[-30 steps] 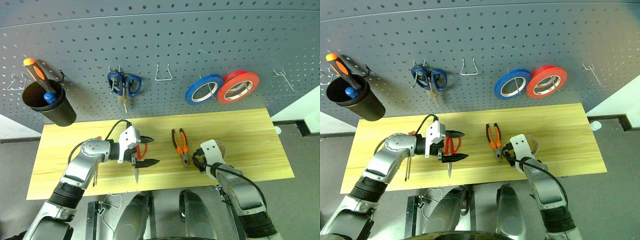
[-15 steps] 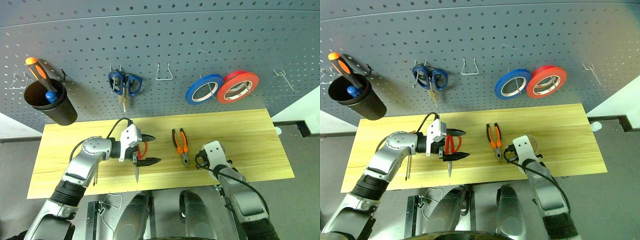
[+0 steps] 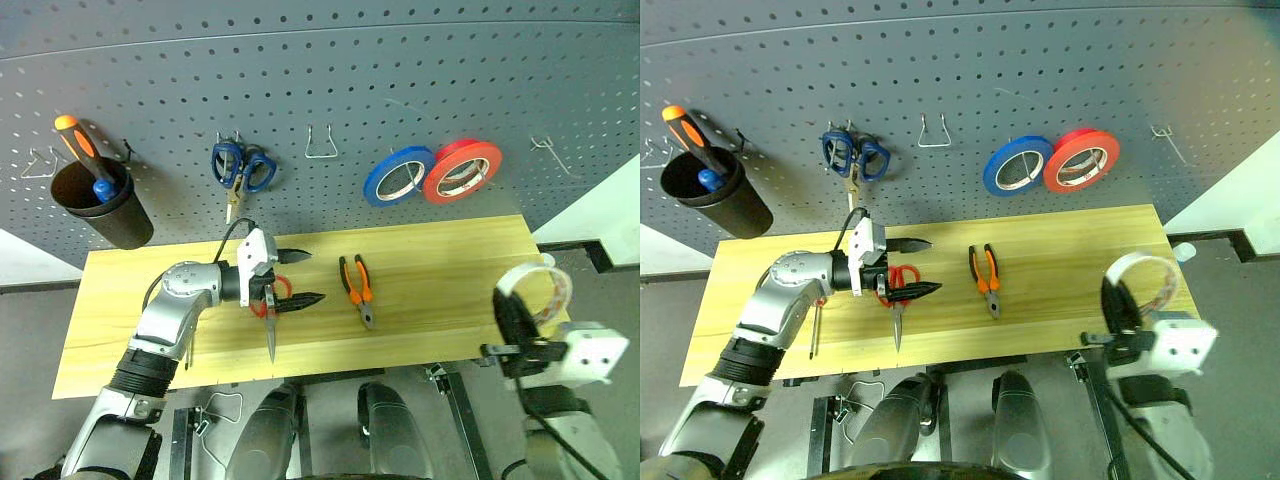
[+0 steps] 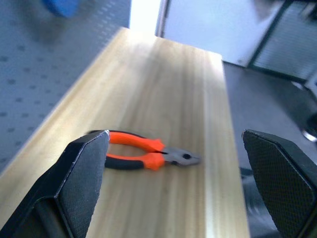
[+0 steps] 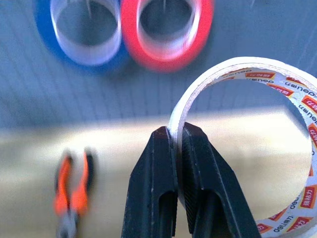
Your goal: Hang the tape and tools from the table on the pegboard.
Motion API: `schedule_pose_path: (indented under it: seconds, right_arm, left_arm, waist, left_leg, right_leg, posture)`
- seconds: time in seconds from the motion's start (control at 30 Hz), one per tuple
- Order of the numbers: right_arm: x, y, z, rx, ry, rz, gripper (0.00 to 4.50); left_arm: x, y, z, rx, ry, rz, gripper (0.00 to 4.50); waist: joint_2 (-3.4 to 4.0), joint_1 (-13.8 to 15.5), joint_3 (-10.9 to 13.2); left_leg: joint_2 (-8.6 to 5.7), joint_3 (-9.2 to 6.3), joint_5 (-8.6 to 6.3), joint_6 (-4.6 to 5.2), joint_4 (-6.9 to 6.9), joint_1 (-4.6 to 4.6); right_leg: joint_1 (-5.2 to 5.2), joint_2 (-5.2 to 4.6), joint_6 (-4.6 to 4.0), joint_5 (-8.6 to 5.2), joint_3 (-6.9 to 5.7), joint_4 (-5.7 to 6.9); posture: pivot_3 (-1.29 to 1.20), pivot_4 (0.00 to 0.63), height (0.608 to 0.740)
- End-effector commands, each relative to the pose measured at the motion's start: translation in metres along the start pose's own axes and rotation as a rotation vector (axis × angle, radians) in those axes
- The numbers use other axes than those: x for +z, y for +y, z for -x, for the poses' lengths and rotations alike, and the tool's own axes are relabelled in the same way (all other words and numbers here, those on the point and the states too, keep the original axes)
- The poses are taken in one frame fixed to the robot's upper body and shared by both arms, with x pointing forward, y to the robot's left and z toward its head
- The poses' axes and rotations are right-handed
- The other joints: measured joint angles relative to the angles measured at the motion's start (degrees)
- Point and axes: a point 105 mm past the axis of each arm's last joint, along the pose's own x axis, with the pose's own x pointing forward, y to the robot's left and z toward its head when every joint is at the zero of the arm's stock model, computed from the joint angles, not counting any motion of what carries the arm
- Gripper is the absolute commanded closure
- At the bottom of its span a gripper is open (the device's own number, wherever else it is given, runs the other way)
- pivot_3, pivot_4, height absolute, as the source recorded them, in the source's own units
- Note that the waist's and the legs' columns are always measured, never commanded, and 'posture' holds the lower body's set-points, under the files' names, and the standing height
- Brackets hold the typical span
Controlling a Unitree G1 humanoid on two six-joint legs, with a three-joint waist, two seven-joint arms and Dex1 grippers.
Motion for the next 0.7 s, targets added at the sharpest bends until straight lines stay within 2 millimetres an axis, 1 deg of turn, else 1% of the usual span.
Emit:
schedule_pose_path:
  seconds: [0.03,0.13,0.2,0.37,0.47,0.6,0.7]
  right_arm:
    - [0.017,-0.014,-0.014,-0.01,-0.077,0.041,4.46]
    - [0.023,-0.018,-0.037,-0.001,-0.122,0.074,4.46]
    - [0.027,-0.022,-0.054,-0.016,-0.154,0.083,4.46]
    - [0.027,-0.023,-0.083,-0.013,-0.184,0.111,4.46]
    - [0.027,-0.02,-0.094,0.008,-0.192,0.126,4.46]
    - [0.028,-0.024,-0.104,0.007,-0.204,0.142,4.46]
    - [0.032,-0.046,-0.108,-0.066,-0.209,0.176,4.46]
  left_arm:
    - [0.023,0.003,-0.005,-0.005,-0.082,-0.059,0.0]
    - [0.035,0.001,-0.014,-0.022,-0.125,-0.083,0.0]
    - [0.043,-0.005,-0.021,-0.053,-0.153,-0.1,0.0]
    - [0.059,-0.016,-0.033,-0.108,-0.206,-0.124,0.0]
    - [0.066,-0.022,-0.038,-0.135,-0.228,-0.131,0.0]
    - [0.068,-0.027,-0.04,-0.149,-0.233,-0.129,0.0]
    - [0.068,-0.028,-0.039,-0.152,-0.231,-0.126,0.0]
  waist:
    - [-0.01,0.0,0.0]
    - [-0.02,-0.1,0.0]
    - [-0.01,-0.2,0.0]
    - [-0.01,0.1,0.0]
    - [-0.02,0.1,-0.1]
    - [-0.01,0.0,-0.1]
    - [0.0,0.1,-0.1]
  left_leg:
    - [0.0,0.01,0.04,-0.03,0.0,0.0]
    - [0.03,0.02,0.14,-0.16,0.0,0.0]
    - [0.03,0.07,0.14,-0.15,0.0,-0.03]
    - [0.05,0.1,0.16,-0.16,0.01,-0.09]
    - [0.05,0.12,0.16,-0.15,0.01,-0.11]
    - [0.05,0.13,0.16,-0.15,0.01,-0.12]
    - [0.06,0.13,0.16,-0.15,0.02,-0.11]
  right_leg:
    - [0.0,0.0,0.0,0.02,0.0,0.01]
    - [-0.01,0.04,-0.02,0.05,0.0,0.03]
    - [-0.06,0.04,-0.03,0.05,0.02,0.04]
    - [-0.12,0.06,-0.03,0.05,0.01,0.03]
    - [-0.13,0.05,-0.03,0.05,0.01,0.02]
    - [-0.14,0.05,-0.03,0.05,0.01,0.02]
    - [-0.15,0.07,-0.03,0.05,0.01,0.03]
  posture:
    - [0.0,0.251,0.725]
    - [0.0,0.249,0.725]
    - [0.0,0.249,0.725]
    - [0.0,0.249,0.725]
    - [0.01,0.247,0.725]
    - [0.01,0.245,0.725]
    - [0.01,0.243,0.725]
